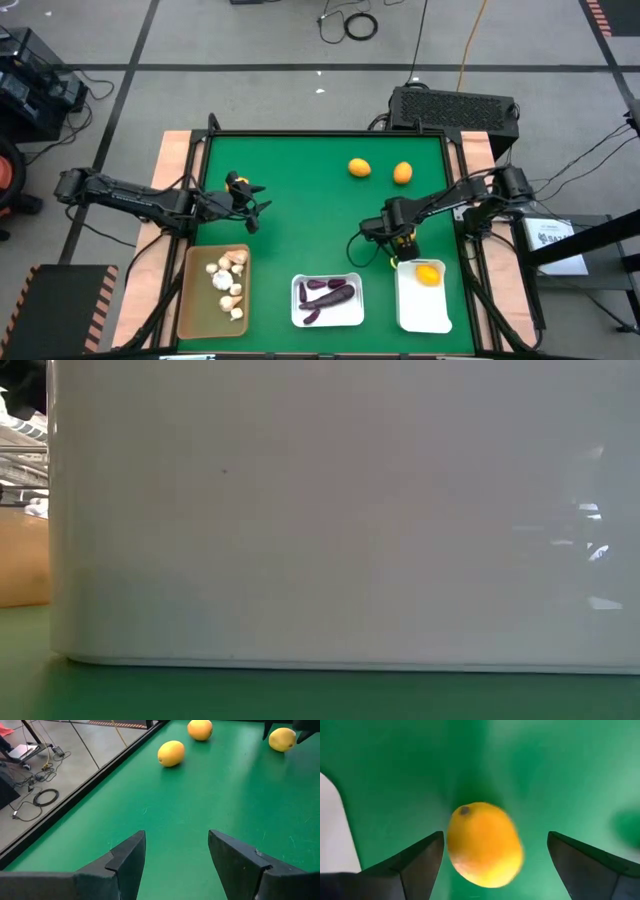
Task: Sort produce into baskets
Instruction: Put the lemon into the right white bin
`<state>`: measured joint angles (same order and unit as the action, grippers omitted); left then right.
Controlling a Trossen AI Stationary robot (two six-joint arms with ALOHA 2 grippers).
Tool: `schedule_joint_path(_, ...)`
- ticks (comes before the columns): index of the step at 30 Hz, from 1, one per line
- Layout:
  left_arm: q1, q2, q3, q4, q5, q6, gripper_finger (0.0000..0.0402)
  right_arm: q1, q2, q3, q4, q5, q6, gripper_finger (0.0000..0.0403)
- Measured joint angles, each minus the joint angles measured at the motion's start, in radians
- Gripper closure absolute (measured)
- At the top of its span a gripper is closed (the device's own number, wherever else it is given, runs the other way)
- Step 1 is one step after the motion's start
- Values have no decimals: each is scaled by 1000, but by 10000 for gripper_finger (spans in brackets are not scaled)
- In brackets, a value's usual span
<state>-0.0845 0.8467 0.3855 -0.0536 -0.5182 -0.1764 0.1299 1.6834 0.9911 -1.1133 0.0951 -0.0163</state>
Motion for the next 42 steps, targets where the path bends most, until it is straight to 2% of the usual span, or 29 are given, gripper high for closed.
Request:
schedule_joint_path(5,0,0,0,0,0,0,178,-1,1,-39,5,-26,3,60)
schedule_joint_path(8,0,0,0,0,0,0,178,-1,2,-34,8,-12,8,75)
schedule_joint_path(18,0,0,0,0,0,0,178,-6,7,-33,37,34,-3,173)
schedule_joint_path(23,0,0,0,0,0,0,178,-6,9,9,40,49,-10,217)
schedule_joint_path(29,0,0,0,0,0,0,178,-5,9,128,-39,88,-18,216)
schedule_joint_path(33,0,0,0,0,0,0,178,-3,9,234,-147,88,45,209)
schedule_joint_path(36,0,0,0,0,0,0,178,3,8,328,-244,25,144,207)
schedule_joint_path(42,0,0,0,0,0,0,178,47,6,476,-361,-230,483,207)
